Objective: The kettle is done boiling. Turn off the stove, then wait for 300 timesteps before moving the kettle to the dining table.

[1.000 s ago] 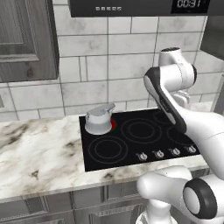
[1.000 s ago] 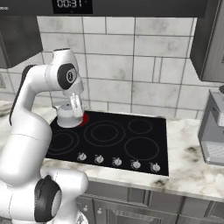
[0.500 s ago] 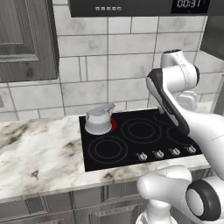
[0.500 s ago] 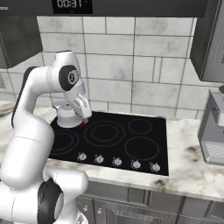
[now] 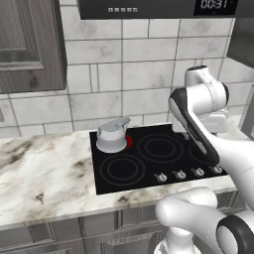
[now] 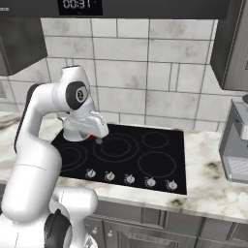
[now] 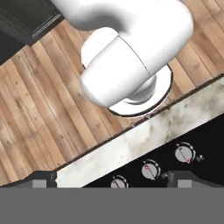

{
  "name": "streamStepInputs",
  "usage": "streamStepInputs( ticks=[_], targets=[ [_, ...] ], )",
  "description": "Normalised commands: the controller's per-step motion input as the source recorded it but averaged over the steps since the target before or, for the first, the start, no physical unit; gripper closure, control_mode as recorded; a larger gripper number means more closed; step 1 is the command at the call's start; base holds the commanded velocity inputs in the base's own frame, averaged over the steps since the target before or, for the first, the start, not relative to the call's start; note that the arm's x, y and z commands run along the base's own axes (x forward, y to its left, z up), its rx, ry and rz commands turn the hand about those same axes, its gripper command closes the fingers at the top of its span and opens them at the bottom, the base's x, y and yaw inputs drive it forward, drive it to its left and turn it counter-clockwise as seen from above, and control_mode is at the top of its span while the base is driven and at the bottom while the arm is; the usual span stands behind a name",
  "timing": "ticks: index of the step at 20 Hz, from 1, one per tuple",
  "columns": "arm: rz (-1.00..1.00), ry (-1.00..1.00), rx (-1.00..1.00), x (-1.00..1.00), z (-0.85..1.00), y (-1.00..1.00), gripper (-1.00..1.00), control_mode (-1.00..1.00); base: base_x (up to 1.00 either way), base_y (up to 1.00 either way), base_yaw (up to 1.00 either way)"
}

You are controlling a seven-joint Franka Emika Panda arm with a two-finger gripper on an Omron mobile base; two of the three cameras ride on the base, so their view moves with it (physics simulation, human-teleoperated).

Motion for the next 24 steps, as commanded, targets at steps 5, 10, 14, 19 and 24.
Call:
streamStepInputs(
  ticks=[5, 10, 14, 19, 24],
  targets=[
    [0.24, 0.07, 0.0, -0.14, -0.3, -0.05, -1.0, -1.0, 0.0, 0.0, 0.0],
    [0.04, 0.0, 0.02, 0.0, -0.11, -0.06, -1.0, -1.0, 0.0, 0.0, 0.0],
    [0.01, 0.0, 0.03, 0.02, -0.24, 0.0, -1.0, -1.0, 0.0, 0.0, 0.0],
    [0.06, 0.0, 0.01, 0.04, -0.27, 0.0, -1.0, -1.0, 0.0, 0.0, 0.0],
    [0.09, 0.0, 0.0, 0.05, -0.25, 0.0, -1.0, -1.0, 0.0, 0.0, 0.0]
  ],
)
